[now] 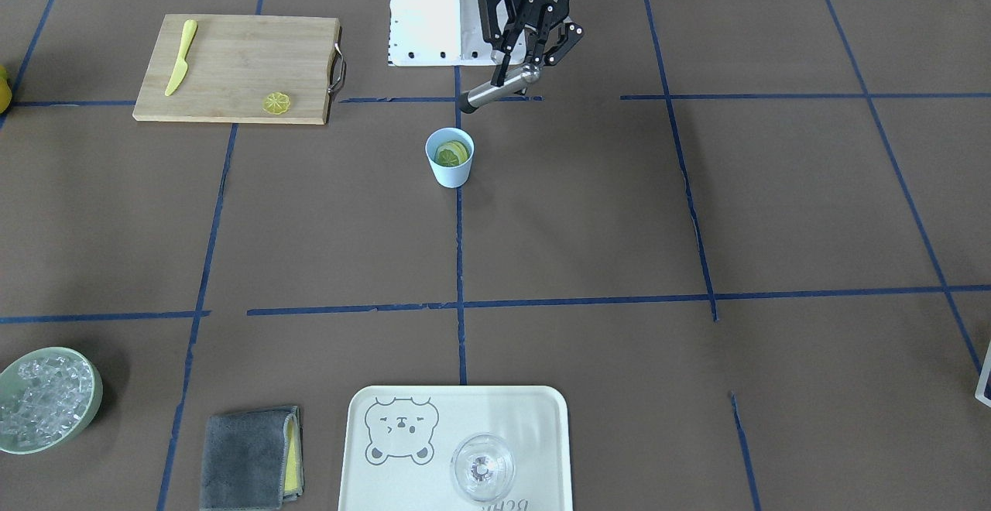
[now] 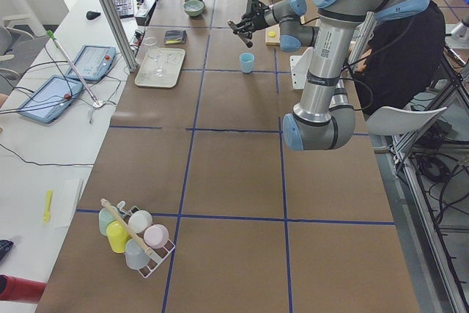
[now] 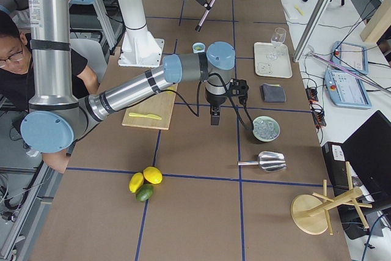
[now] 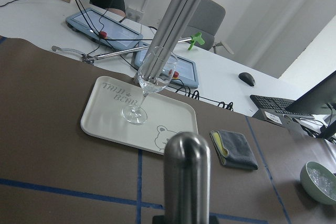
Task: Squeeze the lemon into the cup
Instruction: 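Lift the muddler with the left gripper and carry it over the cup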
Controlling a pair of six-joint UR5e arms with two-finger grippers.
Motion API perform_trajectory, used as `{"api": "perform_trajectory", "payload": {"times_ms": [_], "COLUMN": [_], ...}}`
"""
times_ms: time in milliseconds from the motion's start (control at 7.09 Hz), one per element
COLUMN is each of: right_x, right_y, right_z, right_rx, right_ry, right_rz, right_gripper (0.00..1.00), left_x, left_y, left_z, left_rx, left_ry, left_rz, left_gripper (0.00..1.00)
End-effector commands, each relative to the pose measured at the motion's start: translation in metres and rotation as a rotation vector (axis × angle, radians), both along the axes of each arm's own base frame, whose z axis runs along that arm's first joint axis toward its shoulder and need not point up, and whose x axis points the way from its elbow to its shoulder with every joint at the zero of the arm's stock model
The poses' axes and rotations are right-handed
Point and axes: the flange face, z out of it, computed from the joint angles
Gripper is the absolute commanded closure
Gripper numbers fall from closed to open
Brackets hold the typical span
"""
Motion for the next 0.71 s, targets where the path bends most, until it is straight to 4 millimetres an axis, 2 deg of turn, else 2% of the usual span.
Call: {"api": "perform_trajectory", "payload": {"times_ms": [0, 141, 564], "right_x": [0.000, 0.000, 0.000], "right_y": [-0.001, 0.000, -0.001], "right_z": [0.009, 0.011, 0.011], "right_rx": [-0.020, -0.024, -0.023], "right_ry": [-0.002, 0.000, -0.003], "right_rz": [0.000, 0.000, 0.000], "right_gripper": [0.00, 0.00, 0.00], "left_x": [0.036, 0.049, 0.047], "left_y": [-0.005, -0.008, -0.013], "left_z": [0.016, 0.026, 0.027], "left_rx": [0.066, 0.071, 0.143], "left_ry": [0.011, 0.020, -0.028], "left_rz": [0.035, 0.036, 0.028], "left_gripper": [1.00, 1.00, 1.00]}}
